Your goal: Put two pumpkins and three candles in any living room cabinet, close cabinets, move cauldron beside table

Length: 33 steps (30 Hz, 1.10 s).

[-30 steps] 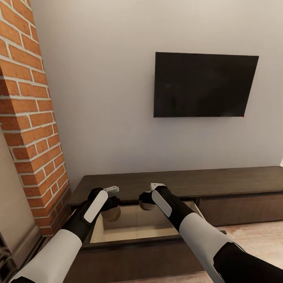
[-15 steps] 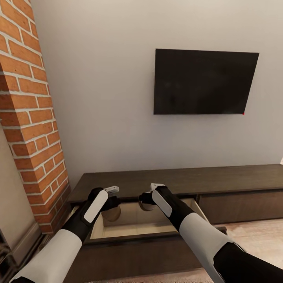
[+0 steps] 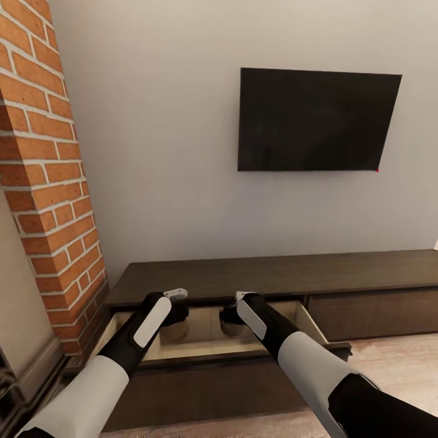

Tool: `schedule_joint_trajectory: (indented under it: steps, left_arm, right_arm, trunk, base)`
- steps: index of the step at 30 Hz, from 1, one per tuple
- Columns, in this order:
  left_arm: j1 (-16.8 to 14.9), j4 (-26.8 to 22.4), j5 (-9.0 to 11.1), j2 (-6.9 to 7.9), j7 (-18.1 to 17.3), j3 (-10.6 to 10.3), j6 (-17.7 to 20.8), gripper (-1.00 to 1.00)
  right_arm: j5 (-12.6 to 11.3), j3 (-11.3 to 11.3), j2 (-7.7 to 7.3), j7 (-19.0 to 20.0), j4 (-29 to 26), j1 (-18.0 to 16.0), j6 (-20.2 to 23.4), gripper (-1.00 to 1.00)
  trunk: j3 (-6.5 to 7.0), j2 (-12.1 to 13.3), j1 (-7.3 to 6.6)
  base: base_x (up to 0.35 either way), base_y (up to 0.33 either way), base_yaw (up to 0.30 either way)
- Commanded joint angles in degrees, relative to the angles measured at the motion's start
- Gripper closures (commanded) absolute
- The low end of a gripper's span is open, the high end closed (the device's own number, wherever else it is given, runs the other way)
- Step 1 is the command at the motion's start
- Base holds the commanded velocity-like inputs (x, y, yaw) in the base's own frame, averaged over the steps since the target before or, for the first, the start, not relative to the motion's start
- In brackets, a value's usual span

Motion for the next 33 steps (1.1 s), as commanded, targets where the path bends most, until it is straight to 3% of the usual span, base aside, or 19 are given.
schedule_joint_trajectory:
  steps: [1,16,33]
  left_arm:
    - [-0.1,-0.1,0.5,0.01,0.6,-0.1,-0.1,1.00]
    - [-0.1,0.0,0.5,0.00,0.6,-1.2,-0.2,1.00]
    - [-0.1,0.1,0.4,-0.08,0.6,-2.2,-0.2,1.00]
  right_arm:
    - [-0.4,0.2,0.00,-0.5,0.0,-0.1,0.1,1.00]
    - [-0.1,0.2,0.00,-0.5,0.0,-0.1,-0.6,1.00]
    - [0.0,0.2,0.00,-0.4,-0.2,-0.1,-0.7,1.00]
  trunk:
    - [-0.29,-0.1,0.01]
    - [-3.61,-0.3,0.40]
    - [-3.61,-0.3,0.40]
  base:
    - [0.000,0.000,0.000]
    - [0.000,0.000,0.000]
    - [0.073,0.000,0.000]
